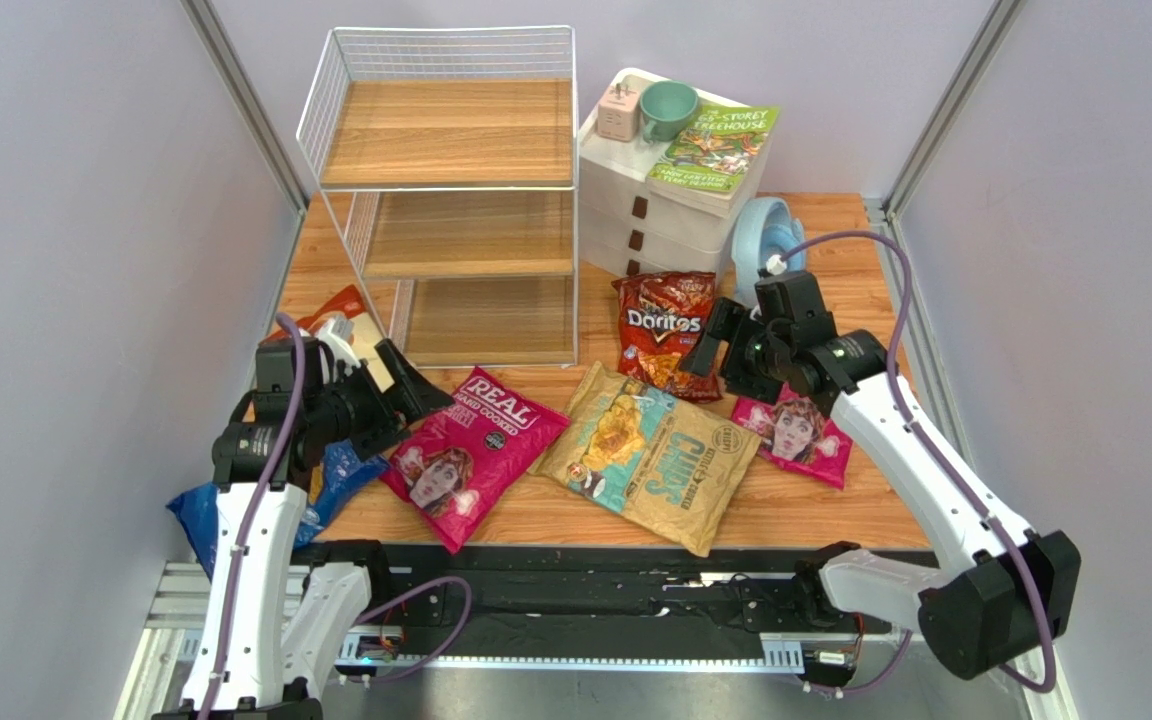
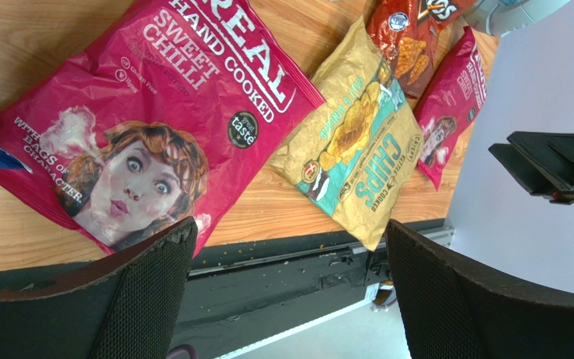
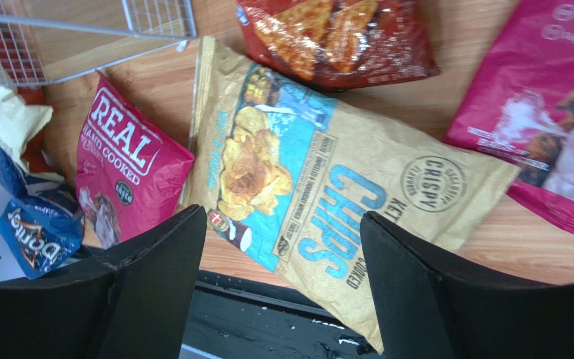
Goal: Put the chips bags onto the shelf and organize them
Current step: Pick up the potato chip from the center of the board.
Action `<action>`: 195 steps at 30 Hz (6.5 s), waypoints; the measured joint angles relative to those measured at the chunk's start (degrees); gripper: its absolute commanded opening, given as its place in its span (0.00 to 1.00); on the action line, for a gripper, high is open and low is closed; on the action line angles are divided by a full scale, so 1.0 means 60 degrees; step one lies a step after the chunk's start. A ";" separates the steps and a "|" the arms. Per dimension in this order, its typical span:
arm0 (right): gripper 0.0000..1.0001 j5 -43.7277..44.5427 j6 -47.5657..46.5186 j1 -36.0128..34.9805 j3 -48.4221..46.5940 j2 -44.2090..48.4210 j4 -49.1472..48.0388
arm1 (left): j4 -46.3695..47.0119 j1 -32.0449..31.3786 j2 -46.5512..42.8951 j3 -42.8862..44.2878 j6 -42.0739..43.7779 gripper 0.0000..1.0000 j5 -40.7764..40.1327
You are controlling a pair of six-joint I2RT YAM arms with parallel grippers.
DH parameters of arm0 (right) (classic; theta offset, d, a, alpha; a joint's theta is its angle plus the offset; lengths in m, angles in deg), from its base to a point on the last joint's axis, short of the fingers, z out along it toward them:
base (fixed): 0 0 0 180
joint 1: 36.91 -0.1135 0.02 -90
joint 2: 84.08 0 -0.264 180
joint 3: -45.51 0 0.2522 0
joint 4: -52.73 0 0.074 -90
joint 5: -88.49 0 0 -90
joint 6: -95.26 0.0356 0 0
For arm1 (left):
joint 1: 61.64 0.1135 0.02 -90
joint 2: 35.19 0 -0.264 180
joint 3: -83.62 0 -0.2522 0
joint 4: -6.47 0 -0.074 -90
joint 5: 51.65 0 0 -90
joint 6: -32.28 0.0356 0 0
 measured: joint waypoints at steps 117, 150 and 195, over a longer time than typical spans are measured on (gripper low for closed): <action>0.84 -0.2288 -0.2539 0.8586 0.1053 -0.4612 -0.1643 | -0.0124 -0.1402 -0.0648 -0.0583 0.0233 0.92 0.1829; 0.00 -0.2368 -0.0769 0.8590 0.2696 -0.1067 -0.1661 | 0.3100 -0.6878 0.6124 0.3570 -0.0142 0.91 0.2295; 0.00 -0.2798 0.2980 0.9052 0.3016 -0.0335 -0.3912 | 0.7945 -0.9060 1.3114 0.6757 -0.3246 0.94 0.2911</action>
